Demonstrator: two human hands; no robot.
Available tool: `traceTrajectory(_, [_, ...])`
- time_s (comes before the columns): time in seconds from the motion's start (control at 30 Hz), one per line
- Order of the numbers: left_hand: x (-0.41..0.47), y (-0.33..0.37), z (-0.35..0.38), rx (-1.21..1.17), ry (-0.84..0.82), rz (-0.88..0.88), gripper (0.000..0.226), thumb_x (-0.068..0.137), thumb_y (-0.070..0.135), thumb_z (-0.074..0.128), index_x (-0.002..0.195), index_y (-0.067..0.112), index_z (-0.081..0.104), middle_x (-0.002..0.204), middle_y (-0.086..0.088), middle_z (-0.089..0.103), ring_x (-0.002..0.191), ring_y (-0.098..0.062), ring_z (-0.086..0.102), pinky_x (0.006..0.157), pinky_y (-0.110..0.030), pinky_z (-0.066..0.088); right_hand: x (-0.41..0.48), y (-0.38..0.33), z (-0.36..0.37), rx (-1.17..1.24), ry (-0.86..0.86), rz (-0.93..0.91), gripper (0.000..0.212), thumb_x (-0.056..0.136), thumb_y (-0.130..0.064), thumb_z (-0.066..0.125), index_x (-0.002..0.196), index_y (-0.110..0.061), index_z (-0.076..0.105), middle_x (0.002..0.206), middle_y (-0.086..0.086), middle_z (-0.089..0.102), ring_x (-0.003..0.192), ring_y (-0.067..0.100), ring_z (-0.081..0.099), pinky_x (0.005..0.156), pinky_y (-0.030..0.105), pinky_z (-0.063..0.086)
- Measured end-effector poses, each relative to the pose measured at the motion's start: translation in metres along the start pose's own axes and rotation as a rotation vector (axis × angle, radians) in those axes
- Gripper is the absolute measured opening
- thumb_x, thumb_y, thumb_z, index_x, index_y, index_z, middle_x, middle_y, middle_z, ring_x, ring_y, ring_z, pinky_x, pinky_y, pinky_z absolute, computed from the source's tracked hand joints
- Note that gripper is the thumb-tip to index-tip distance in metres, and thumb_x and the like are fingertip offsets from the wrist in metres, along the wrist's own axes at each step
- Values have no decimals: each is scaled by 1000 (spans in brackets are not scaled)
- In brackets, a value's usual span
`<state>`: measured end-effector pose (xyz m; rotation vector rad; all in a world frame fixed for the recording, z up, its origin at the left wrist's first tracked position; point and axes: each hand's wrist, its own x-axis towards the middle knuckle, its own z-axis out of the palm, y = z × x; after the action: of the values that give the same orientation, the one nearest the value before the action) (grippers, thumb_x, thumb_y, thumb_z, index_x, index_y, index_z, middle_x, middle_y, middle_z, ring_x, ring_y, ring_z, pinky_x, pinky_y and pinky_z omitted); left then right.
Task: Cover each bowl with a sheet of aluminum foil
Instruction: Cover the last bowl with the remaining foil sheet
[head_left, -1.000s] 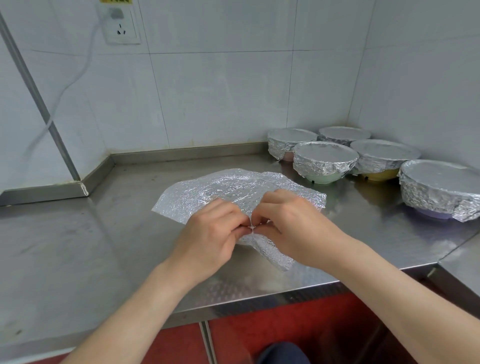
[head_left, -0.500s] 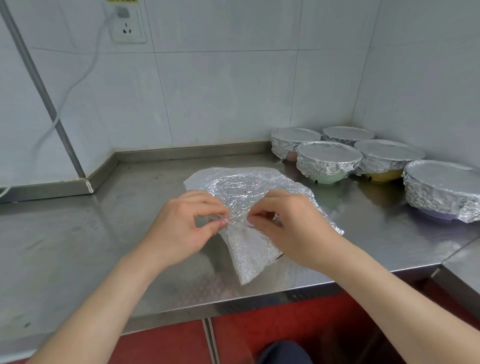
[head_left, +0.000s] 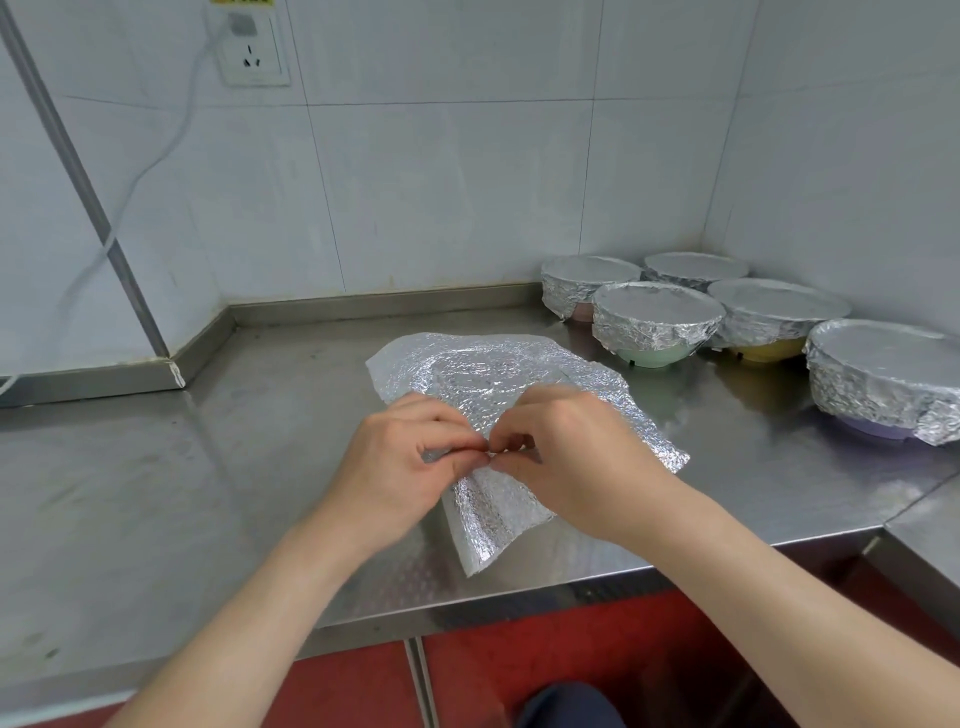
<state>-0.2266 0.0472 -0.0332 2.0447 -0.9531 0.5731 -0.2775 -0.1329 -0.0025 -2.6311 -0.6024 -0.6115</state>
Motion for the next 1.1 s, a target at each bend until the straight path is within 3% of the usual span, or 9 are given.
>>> traceTrajectory(0.1, [-1,0,4,91,-4,69,11,81,28,64,83,23,73,82,14,63,81,-3,51,74,-15,40,-1,-1,3,-29,11,-32,11,84,-29,71,85,-19,72,81,1,63,80,28,58,71,39,47])
traceTrajectory(0.2, [-4,1,8,187,20,148,20,87,24,55,84,13,71,83,6,63,82,-12,53,74,-24,43,-1,-2,8,-138,37,-41,10,81,-28,73,82,-19,68,79,2,63,78,30,59,68,37,43])
traceTrajectory(0.4, [-8,1,11,193,64,185,24,90,19,50,82,7,70,82,2,63,80,-18,56,71,-30,46,-1,-4,19,-301,54,-46,22,61,-12,82,69,-17,62,65,-1,59,63,25,58,59,34,46])
traceTrajectory(0.5, [-8,0,6,151,23,159,21,87,19,54,84,9,72,84,7,63,81,-13,55,74,-25,45,-3,-6,14,-199,29,-47,9,74,-22,74,73,-18,66,68,-1,61,66,26,59,61,34,44])
traceTrajectory(0.6, [-6,-5,-6,90,-11,79,5,80,16,72,83,18,75,85,16,64,83,-3,57,79,-15,44,-1,-3,-4,64,-64,11,13,89,-27,62,85,-19,73,79,-2,66,75,19,60,70,37,48])
traceTrajectory(0.7, [-5,-6,-18,1,8,-93,23,76,13,80,90,30,76,94,21,68,95,2,62,88,-7,40,0,3,-15,192,-33,90,9,88,-18,67,88,-15,76,83,-3,70,78,10,59,74,26,45])
traceTrajectory(0.83, [-1,7,-13,-54,46,-101,9,75,25,80,82,29,78,85,18,70,90,-5,63,83,-14,45,-1,7,-13,214,-60,118,5,84,-19,72,85,-18,77,81,-4,69,74,9,60,73,28,48])
traceTrajectory(0.97, [1,12,-1,-40,9,-92,11,69,24,84,77,28,78,84,16,68,81,-12,61,72,-18,46,1,7,-12,171,-61,87,4,82,-25,75,84,-23,77,80,-2,67,76,13,60,74,33,48])
traceTrajectory(1.1, [2,5,0,-54,1,-56,11,68,28,82,79,27,78,81,14,67,78,-12,60,71,-23,46,-1,7,-8,104,-60,20,6,80,-26,76,85,-21,76,80,-1,64,76,15,57,73,33,46])
